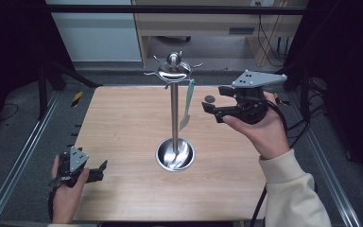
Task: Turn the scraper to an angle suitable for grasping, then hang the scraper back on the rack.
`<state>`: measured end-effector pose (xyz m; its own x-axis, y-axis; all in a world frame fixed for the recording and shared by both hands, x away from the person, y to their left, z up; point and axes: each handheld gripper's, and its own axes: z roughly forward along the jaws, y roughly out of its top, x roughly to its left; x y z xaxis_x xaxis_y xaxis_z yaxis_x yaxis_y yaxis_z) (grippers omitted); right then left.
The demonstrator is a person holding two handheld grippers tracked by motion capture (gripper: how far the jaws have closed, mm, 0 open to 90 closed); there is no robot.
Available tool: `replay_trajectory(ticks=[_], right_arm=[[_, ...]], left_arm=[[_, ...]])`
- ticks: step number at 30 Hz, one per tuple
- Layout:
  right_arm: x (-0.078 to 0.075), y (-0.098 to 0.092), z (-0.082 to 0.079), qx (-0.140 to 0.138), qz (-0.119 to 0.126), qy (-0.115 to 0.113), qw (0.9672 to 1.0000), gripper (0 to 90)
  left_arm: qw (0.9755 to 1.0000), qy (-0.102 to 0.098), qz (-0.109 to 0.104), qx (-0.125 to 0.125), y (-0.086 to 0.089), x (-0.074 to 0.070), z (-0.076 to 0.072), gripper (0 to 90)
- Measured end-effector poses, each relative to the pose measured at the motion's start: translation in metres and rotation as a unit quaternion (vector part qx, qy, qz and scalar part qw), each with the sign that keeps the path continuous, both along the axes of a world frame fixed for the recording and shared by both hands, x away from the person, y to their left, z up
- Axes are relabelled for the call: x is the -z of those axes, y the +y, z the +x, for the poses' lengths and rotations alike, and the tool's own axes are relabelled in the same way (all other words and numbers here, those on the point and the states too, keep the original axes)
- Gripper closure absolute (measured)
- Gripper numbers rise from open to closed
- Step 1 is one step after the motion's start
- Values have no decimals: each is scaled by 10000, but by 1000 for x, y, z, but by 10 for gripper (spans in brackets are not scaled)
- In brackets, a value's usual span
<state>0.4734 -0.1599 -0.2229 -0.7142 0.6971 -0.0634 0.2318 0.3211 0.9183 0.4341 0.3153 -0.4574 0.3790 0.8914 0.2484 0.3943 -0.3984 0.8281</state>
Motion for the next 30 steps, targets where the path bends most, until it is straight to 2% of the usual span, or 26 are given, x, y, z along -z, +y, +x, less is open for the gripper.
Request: replay_trajectory(ticks=[4,9,14,24,27,30], right_arm=[[7,-5,-1,235,-47,-99,9997,162],[14,-10,1,447,-74,-184,9988,103],[19,-15,1,549,-86,-296,9980,80],[33,-27,-3,937,5,-458,9945,61],[42,-30,-6,1065,0,-505,9930,63],[52,-31,-9,1185,-50,-457,9919,74]], left_arm=[[10000,-1,-1,-14,0,0,0,15],[10000,-12,-5,-5,0,0,-1,15],[10000,7,-7,14,0,0,-1,15],[10000,-60,-49,-48,3,-2,-4,15],[9999,-74,-53,-75,4,-3,-5,15],[9999,-89,-68,-108,5,-3,-6,15]])
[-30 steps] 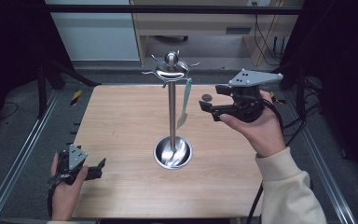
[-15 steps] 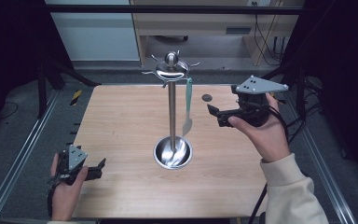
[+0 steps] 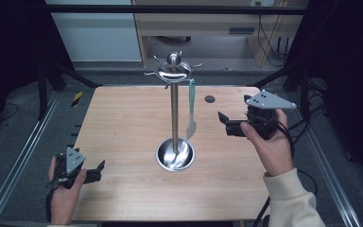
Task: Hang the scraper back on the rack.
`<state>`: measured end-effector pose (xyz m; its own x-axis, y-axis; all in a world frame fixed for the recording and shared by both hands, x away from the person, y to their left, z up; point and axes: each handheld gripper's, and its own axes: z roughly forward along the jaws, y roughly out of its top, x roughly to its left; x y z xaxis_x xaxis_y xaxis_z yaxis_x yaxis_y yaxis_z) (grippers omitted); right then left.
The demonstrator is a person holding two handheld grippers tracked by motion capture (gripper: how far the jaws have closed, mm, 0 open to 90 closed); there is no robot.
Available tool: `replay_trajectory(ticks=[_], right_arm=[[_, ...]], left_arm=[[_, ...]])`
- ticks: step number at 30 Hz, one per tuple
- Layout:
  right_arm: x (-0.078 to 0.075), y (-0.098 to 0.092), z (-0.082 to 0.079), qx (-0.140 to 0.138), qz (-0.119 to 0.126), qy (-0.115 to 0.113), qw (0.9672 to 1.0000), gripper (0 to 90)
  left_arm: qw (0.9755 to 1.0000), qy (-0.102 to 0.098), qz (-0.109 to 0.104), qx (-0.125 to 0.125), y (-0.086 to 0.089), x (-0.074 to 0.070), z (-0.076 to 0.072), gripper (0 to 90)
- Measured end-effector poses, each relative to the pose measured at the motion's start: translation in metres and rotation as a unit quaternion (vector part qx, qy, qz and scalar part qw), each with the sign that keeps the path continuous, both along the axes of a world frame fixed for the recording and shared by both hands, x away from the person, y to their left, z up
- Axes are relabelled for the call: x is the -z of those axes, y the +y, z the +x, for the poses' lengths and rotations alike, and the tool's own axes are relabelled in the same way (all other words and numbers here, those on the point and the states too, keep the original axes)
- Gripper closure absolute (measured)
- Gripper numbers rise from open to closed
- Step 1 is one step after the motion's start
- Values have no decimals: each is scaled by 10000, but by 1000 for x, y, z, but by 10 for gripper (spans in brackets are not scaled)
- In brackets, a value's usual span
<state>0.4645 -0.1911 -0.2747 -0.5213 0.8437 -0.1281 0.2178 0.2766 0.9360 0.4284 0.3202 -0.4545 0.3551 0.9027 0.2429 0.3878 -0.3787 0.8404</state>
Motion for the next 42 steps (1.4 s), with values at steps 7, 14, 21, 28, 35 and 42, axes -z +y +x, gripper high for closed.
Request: replay_trajectory(ticks=[7,14,21,28,35,42], right_arm=[[34,-6,-5,131,-41,207,9997,81],[62,-16,-9,285,61,363,9989,87],[84,-21,-12,360,81,545,9978,89],[103,-23,-14,404,54,734,9965,89],[124,-24,-18,377,-34,875,9954,91],[143,-24,-20,370,-38,1026,9940,91]], left_arm=[[10000,20,-18,-66,2,1,0,15],[10000,38,11,-79,1,2,1,15],[10000,29,20,-76,1,2,0,15],[10000,35,38,-49,0,2,1,15],[10000,21,35,-60,1,2,0,16],[10000,27,47,-51,0,2,0,16]])
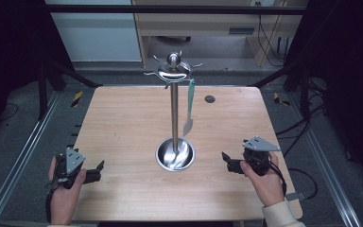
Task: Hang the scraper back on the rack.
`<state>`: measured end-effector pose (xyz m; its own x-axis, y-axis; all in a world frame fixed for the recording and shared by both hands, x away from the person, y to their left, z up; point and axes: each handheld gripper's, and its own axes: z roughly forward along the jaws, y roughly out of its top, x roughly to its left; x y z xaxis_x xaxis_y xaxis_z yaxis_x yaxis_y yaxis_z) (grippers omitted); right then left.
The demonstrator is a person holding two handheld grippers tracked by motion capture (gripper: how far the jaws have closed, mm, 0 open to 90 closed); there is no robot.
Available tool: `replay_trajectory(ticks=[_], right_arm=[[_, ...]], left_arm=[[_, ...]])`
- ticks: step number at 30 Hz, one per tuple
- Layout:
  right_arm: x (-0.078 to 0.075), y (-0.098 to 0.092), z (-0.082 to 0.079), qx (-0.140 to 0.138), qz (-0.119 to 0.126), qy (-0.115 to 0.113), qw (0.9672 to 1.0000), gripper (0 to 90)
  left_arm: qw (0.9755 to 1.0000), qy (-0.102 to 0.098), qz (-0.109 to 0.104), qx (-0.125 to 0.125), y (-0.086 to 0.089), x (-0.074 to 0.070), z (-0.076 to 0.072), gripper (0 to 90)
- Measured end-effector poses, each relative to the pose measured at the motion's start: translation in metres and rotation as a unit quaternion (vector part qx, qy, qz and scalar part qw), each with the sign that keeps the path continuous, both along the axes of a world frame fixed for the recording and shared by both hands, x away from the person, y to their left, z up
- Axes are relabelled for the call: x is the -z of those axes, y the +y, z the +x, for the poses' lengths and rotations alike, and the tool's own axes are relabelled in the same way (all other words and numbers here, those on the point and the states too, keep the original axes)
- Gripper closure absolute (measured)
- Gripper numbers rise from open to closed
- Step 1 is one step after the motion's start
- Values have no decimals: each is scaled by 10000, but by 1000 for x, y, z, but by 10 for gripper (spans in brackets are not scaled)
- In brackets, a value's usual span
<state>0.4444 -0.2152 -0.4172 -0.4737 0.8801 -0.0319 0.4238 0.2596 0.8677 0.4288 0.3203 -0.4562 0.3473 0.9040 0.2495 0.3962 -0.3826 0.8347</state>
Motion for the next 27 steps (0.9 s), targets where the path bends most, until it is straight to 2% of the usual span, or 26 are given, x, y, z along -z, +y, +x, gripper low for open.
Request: replay_trajectory(ticks=[9,12,15,27], right_arm=[[19,-2,2,48,40,198,9998,96],[23,-3,5,19,6,237,9997,98],[28,-4,7,-100,79,273,9995,99],[48,-7,14,-89,-54,409,9991,105]], left_arm=[[10000,-18,0,-6,1,-1,0,16],[10000,-10,19,-11,1,-1,0,16],[10000,-16,2,-13,1,-1,0,15],[10000,-18,-4,-16,1,-1,0,15]])
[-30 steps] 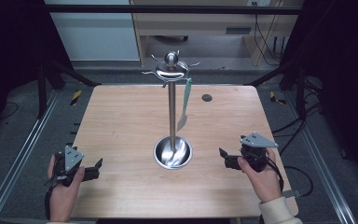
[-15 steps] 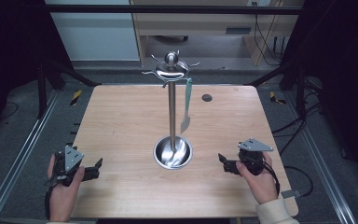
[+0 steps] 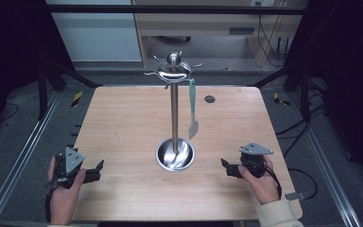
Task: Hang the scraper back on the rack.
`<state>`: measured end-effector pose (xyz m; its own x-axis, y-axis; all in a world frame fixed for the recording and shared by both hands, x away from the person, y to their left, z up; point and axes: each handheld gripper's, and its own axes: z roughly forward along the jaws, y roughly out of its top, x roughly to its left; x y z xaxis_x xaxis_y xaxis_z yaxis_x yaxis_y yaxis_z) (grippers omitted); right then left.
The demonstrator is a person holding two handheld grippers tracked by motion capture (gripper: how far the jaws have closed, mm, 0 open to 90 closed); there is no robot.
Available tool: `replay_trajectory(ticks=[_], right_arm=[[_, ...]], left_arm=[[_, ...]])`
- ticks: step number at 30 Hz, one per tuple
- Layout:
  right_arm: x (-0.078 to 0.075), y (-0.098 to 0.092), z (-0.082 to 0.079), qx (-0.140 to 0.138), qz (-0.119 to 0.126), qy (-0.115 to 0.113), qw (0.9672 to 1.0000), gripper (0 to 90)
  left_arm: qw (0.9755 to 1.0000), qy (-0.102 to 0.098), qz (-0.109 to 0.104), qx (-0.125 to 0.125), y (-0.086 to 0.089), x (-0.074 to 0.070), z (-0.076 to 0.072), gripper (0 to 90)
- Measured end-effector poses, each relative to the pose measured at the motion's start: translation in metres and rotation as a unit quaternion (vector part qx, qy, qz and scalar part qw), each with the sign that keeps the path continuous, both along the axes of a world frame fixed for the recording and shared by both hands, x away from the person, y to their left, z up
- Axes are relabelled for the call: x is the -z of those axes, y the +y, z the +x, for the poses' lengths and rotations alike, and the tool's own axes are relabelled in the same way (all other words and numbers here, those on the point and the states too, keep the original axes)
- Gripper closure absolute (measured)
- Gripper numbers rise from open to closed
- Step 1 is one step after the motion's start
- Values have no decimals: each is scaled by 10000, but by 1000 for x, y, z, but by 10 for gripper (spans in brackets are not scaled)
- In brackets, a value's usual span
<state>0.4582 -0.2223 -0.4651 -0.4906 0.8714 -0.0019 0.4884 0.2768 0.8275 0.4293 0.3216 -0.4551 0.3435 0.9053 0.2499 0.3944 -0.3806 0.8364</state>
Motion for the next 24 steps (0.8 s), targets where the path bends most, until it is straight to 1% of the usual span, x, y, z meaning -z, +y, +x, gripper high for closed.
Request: replay_trajectory(ticks=[4,6,8,12,18,22,24], right_arm=[[6,1,4,66,-51,13,10000,111],[7,0,5,120,-116,-39,9999,117],[9,-1,6,181,-109,-71,9998,118],[10,-1,9,303,-126,-194,9993,118],[13,3,19,530,-123,-402,9977,124],[15,8,26,619,-60,-393,9973,124],[16,9,27,621,-74,-366,9974,125]], left_arm=[[10000,-6,5,4,0,0,0,15],[10000,-8,-1,3,0,0,0,15],[10000,-15,-12,-3,0,0,0,15],[10000,-7,-3,6,0,0,0,15],[10000,2,13,17,-1,0,1,15],[10000,2,-2,6,0,0,1,15],[10000,6,-1,5,0,0,1,15]])
